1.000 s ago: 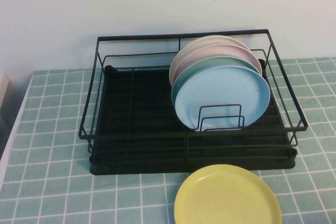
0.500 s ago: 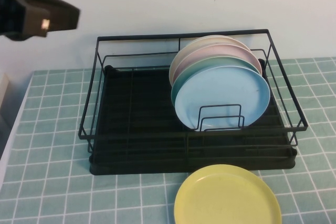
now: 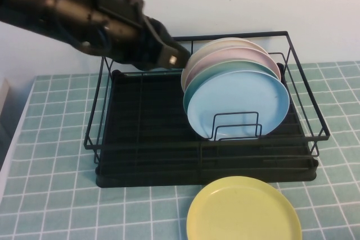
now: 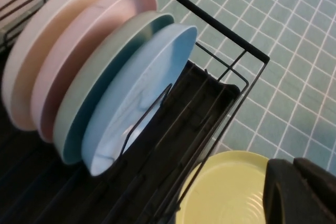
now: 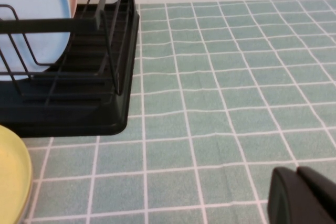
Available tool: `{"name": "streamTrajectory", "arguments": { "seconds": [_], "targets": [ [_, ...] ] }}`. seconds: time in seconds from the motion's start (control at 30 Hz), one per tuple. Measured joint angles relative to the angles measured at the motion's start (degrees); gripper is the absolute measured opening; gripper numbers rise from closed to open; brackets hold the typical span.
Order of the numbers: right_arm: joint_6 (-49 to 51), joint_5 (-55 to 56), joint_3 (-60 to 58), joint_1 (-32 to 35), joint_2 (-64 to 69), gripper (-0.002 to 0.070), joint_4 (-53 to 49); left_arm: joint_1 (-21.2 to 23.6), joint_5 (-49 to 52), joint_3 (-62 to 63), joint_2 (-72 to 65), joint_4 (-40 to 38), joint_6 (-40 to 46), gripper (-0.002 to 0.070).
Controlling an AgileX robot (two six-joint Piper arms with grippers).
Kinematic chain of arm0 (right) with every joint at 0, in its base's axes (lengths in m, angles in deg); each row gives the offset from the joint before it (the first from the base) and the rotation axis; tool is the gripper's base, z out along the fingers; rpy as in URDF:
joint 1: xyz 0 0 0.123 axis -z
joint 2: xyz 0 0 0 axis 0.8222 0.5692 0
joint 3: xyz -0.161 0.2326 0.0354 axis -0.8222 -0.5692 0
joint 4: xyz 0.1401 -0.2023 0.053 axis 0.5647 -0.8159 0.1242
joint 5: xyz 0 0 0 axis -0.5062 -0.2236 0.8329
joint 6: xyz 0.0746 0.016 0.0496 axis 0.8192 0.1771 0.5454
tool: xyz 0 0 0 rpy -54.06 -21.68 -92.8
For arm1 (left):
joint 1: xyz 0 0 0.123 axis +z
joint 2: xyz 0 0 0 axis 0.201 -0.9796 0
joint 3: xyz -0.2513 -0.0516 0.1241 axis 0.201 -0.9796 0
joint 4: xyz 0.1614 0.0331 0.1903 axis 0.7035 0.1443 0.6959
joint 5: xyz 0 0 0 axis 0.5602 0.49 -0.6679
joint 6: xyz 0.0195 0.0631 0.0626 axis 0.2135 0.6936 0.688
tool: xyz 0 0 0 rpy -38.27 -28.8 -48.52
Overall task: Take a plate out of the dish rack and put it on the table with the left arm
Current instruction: Grasp the plate from the shelf
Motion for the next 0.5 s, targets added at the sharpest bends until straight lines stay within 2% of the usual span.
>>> {"name": "streamTrajectory", "arguments": {
  "seconds": [0.1, 0.2, 0.37, 0.5],
  "targets": [
    [0.00, 0.00, 0.00, 0.00, 0.00, -0.0001, 0.00, -4.09, -4.09, 0.00, -2.70, -0.27, 2.32, -0.0003],
    [0.00, 0.00, 0.00, 0.00, 0.00, -0.0001, 0.00, -6.54, -8.27, 0.00, -5.35, -4.73, 3.61, -0.0003],
    [0.00, 0.00, 0.00, 0.00, 0.00, -0.0001, 0.00, -6.95, -10.92, 0.00, -9.27, -14.43, 11.07, -0.0003],
    [0.00, 0.00, 0.00, 0.00, 0.00, -0.0001, 0.00, -6.95, -12.04, 0.00, -11.98, -13.82, 15.73, 0.0011]
  ]
}}
